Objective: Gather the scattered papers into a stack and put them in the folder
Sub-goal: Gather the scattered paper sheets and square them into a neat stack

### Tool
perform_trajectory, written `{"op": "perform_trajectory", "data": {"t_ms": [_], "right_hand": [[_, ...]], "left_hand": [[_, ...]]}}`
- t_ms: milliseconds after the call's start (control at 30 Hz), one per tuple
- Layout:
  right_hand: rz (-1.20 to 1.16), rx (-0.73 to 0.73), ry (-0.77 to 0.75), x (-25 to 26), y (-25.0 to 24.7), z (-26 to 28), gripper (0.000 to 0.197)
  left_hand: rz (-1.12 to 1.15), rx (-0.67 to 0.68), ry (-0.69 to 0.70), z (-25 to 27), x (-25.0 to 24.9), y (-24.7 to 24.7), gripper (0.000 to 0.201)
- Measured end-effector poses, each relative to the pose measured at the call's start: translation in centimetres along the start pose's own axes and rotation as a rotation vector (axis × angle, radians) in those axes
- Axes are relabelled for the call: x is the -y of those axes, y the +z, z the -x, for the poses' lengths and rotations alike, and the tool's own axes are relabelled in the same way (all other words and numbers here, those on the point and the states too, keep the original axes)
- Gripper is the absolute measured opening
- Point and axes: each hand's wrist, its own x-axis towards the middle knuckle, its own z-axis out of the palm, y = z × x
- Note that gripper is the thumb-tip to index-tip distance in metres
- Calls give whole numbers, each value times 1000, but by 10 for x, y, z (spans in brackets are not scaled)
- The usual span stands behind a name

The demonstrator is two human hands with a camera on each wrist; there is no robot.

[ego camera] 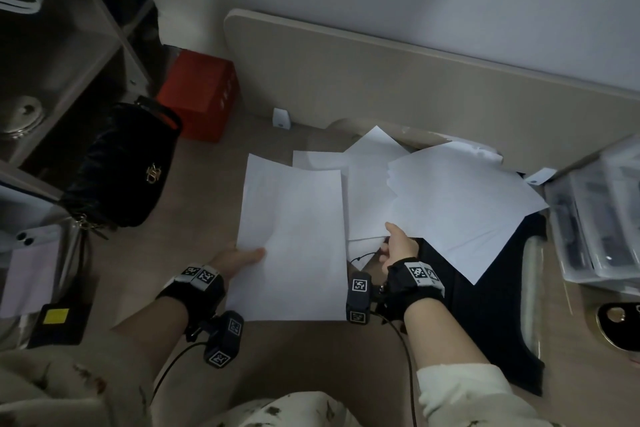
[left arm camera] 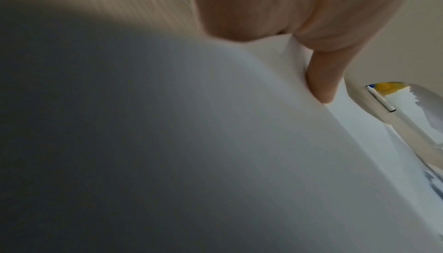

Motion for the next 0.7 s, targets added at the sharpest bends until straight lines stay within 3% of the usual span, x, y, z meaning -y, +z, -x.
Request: {"op": "perform_trajectory", "data": {"t_ms": [167,333,500,700], "right_hand": [[145,96,2,-12,4,1,35],[234,0,-144,-16,2,14,31],[214,-184,-227,-21,-24,34,31],[377,-184,-272,-43,-53,65,33]], "left_hand": [[11,-12,-1,1,1,0,41],[9,-4,14,15,1,-2,25],[14,-39,20,27,8,-11,33],[-18,-32,15,38,16,-22,34]]}}
